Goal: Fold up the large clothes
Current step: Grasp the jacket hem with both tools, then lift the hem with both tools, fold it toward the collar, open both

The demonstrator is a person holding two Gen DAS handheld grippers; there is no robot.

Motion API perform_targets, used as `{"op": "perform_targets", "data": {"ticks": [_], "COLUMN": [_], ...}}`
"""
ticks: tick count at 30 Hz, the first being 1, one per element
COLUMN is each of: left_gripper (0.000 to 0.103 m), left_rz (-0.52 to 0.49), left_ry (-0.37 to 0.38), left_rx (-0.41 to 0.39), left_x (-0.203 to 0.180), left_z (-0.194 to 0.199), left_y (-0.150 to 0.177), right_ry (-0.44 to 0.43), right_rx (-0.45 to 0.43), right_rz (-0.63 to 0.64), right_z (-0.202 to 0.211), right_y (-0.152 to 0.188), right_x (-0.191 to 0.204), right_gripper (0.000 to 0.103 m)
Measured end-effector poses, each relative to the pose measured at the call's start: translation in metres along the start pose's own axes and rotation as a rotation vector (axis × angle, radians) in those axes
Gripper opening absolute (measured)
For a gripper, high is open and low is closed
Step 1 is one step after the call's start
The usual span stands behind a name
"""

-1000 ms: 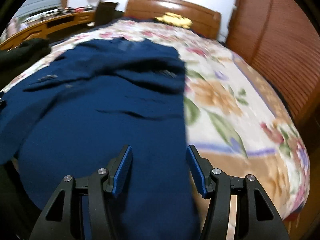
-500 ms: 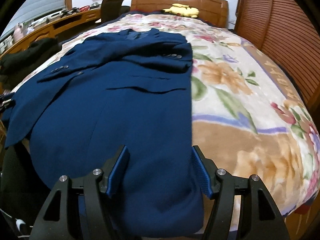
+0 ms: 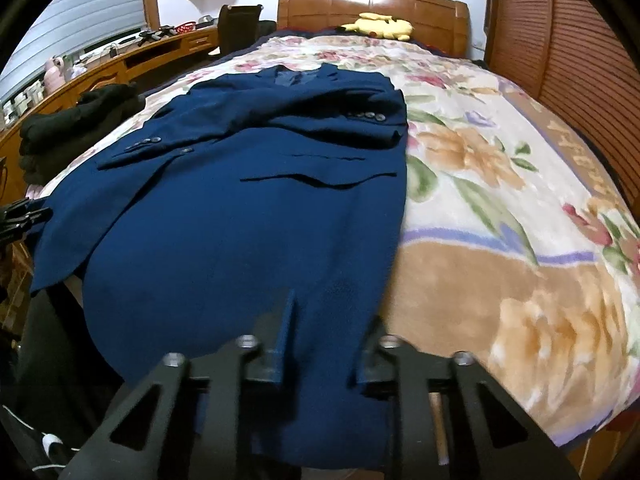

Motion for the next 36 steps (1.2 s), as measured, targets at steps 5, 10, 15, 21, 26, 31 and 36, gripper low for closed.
{"op": "perform_targets", "data": {"ticks": [5,10,15,21,26,31,36], "left_gripper": [0.005,0.005,0.004,0.004,0.004,0.004,0.004], "left_rz": [-0.075,-0.054,-0.063,-0.077,-0.091,-0.112,-0.114], "left_ry": [0.010,0.013,0.020,0.039,0.052,0.058,0.057], "left_rx": [-0.010,-0.135,-0.231,-0.313,-0.386,-0.454,-0.501], "left_x": [-0.020,-0.027,-0.035,-0.050,-0.058,-0.064,-0.065], "left_z": [0.014,0.051,0.084,0.112,0.141,0.172,0.200], "left_y": [-0.011,-0.050,-0.087,-0.114,-0.141,-0.168,-0.186], "right_ry": [0.037,0.055,0.053,0.035,0.023,0.016,0.027], "right_rx": [-0.036,-0.131,-0.227,-0.316,-0.385,-0.452,-0.497], "right_rz": [0.009,-0.012,-0.007,0.032,0.068,0.094,0.116], "right_z": [0.003,0.026,0.059,0.096,0.126,0.156,0.181], "right_y": [-0.009,-0.035,-0.065,-0.088,-0.098,-0.100,-0.103], "right_x": [0.000,-0.004,0.000,0.016,0.026,0.033,0.035], "right_gripper": [0.006,0.004,0.003,0.003,0.003,0.003,0.003]}}
Point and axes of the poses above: each gripper's, at about its wrist camera, not at the fingertips, and z roughly against the way its jaws point, x to its left, y to its underside, the point moved 10 cm from there along -z, roughly the way its jaws point, and after that the axes turned 2 degrees about -x, right-handed, at the moved point
